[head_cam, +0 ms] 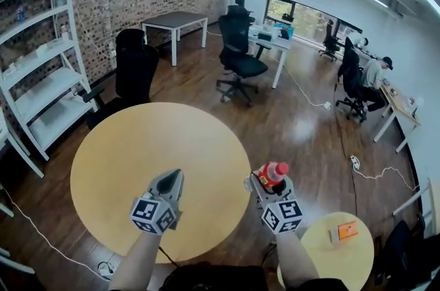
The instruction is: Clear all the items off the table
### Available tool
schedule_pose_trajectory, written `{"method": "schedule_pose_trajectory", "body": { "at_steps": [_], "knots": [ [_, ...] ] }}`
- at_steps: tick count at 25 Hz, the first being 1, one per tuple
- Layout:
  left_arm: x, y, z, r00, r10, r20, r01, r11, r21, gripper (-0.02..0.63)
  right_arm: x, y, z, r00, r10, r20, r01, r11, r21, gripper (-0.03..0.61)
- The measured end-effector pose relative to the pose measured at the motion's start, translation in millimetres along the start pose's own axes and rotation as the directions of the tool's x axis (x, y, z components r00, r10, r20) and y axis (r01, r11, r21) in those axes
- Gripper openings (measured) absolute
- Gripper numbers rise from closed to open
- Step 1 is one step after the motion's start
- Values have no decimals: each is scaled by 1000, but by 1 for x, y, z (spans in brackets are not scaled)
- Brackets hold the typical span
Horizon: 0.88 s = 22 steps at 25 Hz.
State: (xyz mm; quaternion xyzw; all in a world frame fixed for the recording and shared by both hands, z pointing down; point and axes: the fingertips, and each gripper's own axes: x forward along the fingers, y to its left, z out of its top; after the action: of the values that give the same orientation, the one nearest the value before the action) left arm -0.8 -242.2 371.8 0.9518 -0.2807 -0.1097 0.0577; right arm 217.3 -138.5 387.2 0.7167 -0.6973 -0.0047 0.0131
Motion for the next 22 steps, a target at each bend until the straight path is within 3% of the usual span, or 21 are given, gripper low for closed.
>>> {"method": "schedule_pose_trajectory", "body": {
  "at_steps": [5, 9, 13, 19, 22],
  "knots": [
    [-47, 58, 2, 987, 162, 0, -162, 987, 21, 0, 61, 70, -23, 986, 162, -48, -162, 987, 2, 276],
    [-67, 97, -8, 964, 264, -19, -264, 965, 13, 0, 104, 96, -37, 969, 232, -82, -232, 973, 10, 276],
    [-71, 124, -29, 935, 350, -54, -351, 936, -11, 0, 144, 97, -64, 959, 259, -119, -256, 966, 33, 278],
    [-54, 143, -54, 905, 399, -148, -398, 917, 37, 0, 186, 86, -103, 946, 275, -170, -269, 961, 60, 276],
    [-47, 155, -77, 882, 431, -189, -437, 899, 15, 0, 200, 78, -135, 939, 269, -213, -257, 963, 84, 276]
  ]
}}
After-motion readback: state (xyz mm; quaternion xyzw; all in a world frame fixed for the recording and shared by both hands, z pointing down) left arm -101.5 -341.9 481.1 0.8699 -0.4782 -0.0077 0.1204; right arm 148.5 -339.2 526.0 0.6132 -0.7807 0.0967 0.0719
